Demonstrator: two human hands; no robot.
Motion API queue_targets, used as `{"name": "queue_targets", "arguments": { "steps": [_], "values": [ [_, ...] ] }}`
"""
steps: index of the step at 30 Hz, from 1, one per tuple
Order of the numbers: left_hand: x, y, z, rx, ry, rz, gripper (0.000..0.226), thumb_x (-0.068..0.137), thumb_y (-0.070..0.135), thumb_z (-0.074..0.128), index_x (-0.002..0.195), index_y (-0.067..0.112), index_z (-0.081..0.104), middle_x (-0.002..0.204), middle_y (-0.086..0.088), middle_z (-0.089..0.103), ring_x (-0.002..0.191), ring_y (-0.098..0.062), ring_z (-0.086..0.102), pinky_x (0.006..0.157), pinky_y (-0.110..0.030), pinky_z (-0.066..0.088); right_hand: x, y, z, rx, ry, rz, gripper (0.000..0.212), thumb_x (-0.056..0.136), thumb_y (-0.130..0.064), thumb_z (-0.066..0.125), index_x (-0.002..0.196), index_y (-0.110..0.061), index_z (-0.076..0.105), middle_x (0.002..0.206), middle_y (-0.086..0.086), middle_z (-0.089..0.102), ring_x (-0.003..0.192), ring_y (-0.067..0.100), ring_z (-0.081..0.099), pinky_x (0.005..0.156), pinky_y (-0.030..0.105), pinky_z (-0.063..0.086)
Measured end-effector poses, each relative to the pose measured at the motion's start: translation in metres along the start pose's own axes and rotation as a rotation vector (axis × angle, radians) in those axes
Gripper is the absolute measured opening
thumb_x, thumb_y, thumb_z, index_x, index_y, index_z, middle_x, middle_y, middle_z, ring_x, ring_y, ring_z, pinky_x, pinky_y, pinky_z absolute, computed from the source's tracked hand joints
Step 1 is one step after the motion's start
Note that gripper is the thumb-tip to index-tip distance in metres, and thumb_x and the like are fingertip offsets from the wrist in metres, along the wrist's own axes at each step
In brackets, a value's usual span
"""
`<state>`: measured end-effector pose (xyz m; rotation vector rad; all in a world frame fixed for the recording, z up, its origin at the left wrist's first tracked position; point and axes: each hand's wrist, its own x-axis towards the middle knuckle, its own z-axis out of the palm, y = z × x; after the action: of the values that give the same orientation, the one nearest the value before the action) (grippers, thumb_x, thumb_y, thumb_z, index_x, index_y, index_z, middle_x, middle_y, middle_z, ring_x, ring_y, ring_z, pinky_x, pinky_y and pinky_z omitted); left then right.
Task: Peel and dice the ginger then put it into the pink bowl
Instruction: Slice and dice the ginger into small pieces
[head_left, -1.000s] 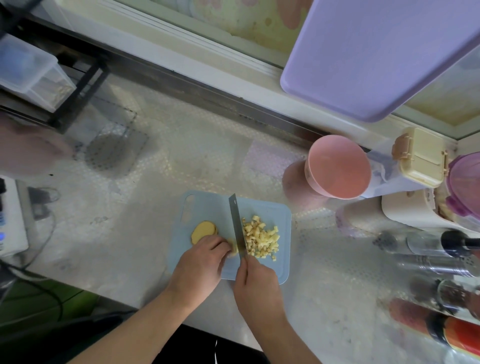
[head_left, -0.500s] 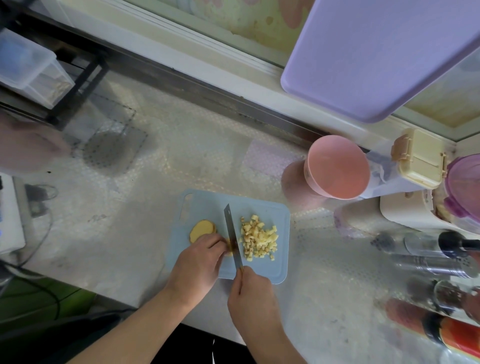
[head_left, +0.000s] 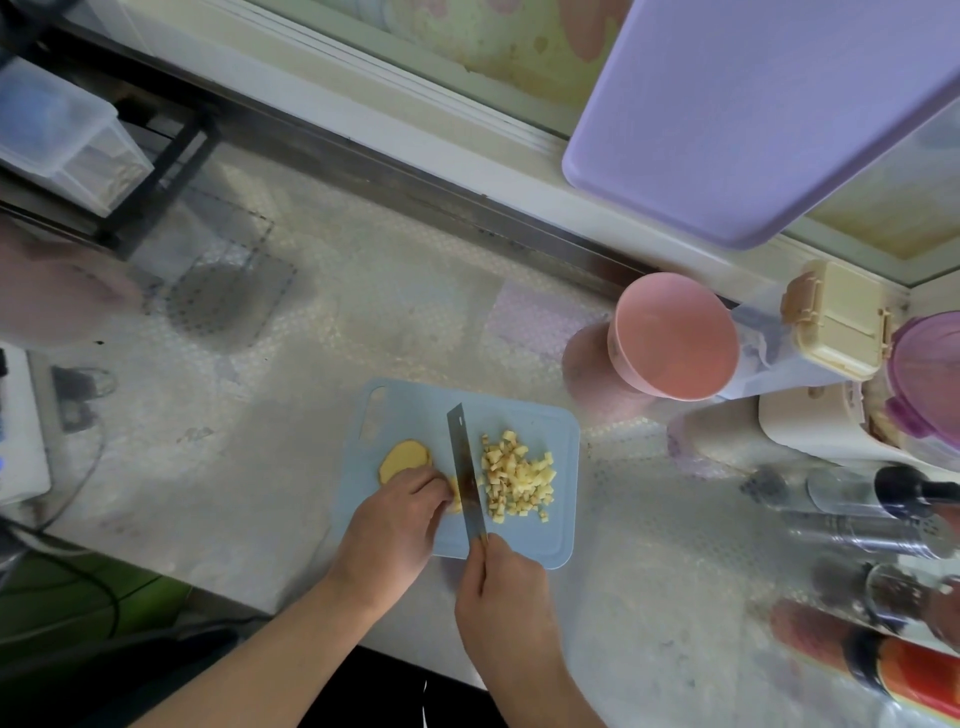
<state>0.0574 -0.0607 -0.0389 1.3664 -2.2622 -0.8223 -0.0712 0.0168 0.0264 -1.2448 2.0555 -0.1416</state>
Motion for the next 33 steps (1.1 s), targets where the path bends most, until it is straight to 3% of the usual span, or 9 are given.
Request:
{"name": "queue_targets", "arguments": {
  "steps": [5,9,11,14,22,29,33],
  "values": [
    [0.000,0.000,0.001,-0.012,0.009,-0.005,0.012,0.086,0.007,0.079,0.089,0.017,0.074,0.092,0.007,0.069,0.085,-0.015,0.066,0.061,-0.029,0.056,0.000,-0.004,0.004,-0.036,-0.041,0.055,0.027,0.105,-0.027,0.037,0.081,-0.018,0.046,0.074,0.000,0.055,0.065,0.015,0.054,0.056,0.024,0.040],
    [-0.002,-0.004,0.003,0.002,0.004,0.006,0.014,0.094,0.016,0.060,0.089,0.016,0.073,0.091,0.005,0.067,0.085,-0.017,0.065,0.062,-0.033,0.056,0.010,-0.013,0.007,-0.085,-0.068,0.089,0.016,0.102,-0.021,0.039,0.087,-0.017,0.045,0.081,0.002,0.056,0.077,0.024,0.060,0.064,0.032,0.046],
    [-0.002,-0.005,0.003,0.011,-0.010,0.003,0.007,0.091,0.011,0.069,0.088,0.016,0.073,0.090,0.006,0.066,0.084,-0.017,0.065,0.060,-0.034,0.055,0.015,-0.016,0.008,-0.098,-0.064,0.060,0.015,0.103,-0.020,0.039,0.089,-0.017,0.044,0.081,0.003,0.056,0.081,0.025,0.064,0.067,0.034,0.049],
    [-0.001,-0.002,0.000,0.000,-0.022,-0.015,0.012,0.087,0.007,0.077,0.089,0.018,0.073,0.092,0.008,0.067,0.086,-0.015,0.066,0.061,-0.032,0.056,0.015,-0.012,0.007,-0.053,-0.011,0.032,0.024,0.107,-0.025,0.038,0.085,-0.017,0.046,0.079,0.003,0.062,0.074,0.022,0.063,0.065,0.033,0.050],
    [-0.005,-0.006,0.000,-0.003,-0.009,-0.012,0.015,0.086,0.004,0.079,0.092,0.017,0.074,0.095,0.007,0.069,0.086,-0.016,0.069,0.061,-0.032,0.059,0.002,-0.008,0.000,-0.042,-0.018,0.015,0.028,0.107,-0.027,0.038,0.082,-0.018,0.045,0.071,-0.002,0.052,0.058,0.013,0.045,0.046,0.022,0.033],
    [-0.004,-0.006,0.000,0.001,-0.018,-0.004,0.017,0.085,0.003,0.079,0.092,0.016,0.074,0.096,0.006,0.070,0.088,-0.017,0.069,0.063,-0.033,0.059,0.001,-0.008,0.004,-0.032,-0.052,0.068,0.028,0.105,-0.026,0.038,0.079,-0.018,0.045,0.074,0.001,0.056,0.064,0.018,0.053,0.054,0.023,0.038],
    [-0.004,-0.005,-0.001,0.003,-0.016,0.013,0.019,0.081,-0.001,0.080,0.089,0.015,0.075,0.092,0.005,0.070,0.086,-0.016,0.068,0.063,-0.030,0.058,0.002,-0.013,0.003,-0.052,-0.078,0.093,0.022,0.103,-0.025,0.039,0.085,-0.016,0.049,0.082,0.005,0.062,0.075,0.023,0.063,0.063,0.032,0.049]
  ]
}}
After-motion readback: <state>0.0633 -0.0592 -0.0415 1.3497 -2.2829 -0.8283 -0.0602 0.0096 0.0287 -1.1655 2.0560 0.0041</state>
